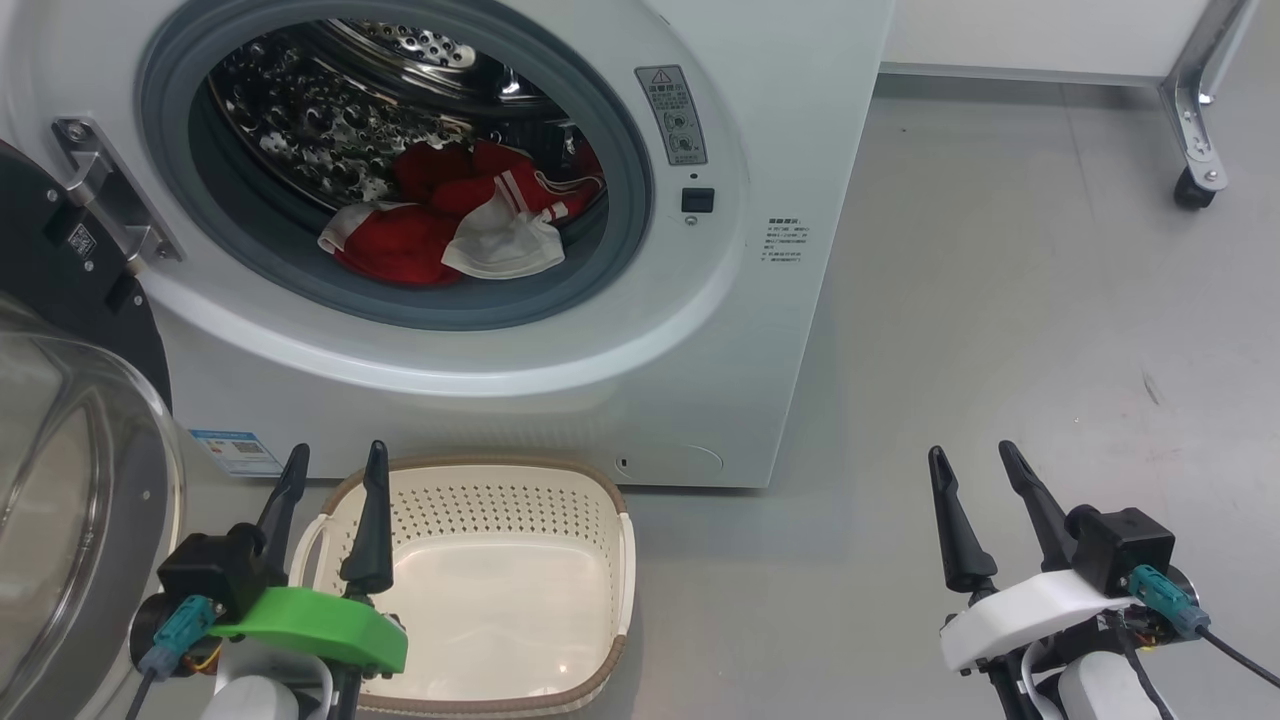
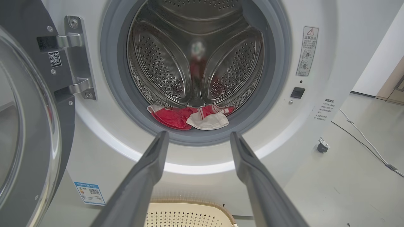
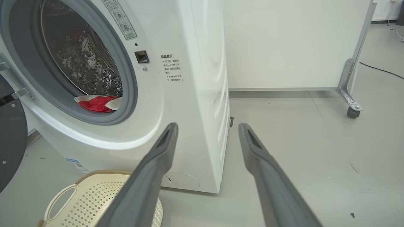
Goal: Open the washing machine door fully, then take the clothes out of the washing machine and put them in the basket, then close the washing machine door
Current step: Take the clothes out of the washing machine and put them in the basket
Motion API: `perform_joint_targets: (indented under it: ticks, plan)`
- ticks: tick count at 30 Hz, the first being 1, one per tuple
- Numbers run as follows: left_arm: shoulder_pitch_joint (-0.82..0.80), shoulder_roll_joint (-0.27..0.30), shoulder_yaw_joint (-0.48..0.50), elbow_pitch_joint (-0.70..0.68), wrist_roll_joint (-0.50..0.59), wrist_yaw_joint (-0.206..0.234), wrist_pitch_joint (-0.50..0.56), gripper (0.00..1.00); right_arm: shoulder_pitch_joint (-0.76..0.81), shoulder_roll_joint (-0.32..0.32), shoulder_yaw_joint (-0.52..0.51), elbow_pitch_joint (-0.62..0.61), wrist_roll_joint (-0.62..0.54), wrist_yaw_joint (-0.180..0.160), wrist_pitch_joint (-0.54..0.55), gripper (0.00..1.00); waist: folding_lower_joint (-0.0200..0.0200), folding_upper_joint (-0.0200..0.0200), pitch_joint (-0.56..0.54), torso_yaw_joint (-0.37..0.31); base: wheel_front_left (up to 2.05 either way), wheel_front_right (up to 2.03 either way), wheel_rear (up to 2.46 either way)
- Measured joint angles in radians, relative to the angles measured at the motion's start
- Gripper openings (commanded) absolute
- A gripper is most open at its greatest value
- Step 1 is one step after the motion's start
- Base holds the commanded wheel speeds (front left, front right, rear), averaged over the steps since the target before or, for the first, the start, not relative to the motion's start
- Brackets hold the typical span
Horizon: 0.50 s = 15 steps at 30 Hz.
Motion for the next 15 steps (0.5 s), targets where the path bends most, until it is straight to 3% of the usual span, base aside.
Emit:
perform_joint_targets:
  ticks: [15]
  plan:
    - [-0.001,0.001,0.019,-0.039,0.006,0.018,-0.003,1.0,-0.002,0.0,0.006,-0.028,0.0,0.005,0.0,1.0,0.0,0.0,0.082,-0.017,0.0,0.0,0.0]
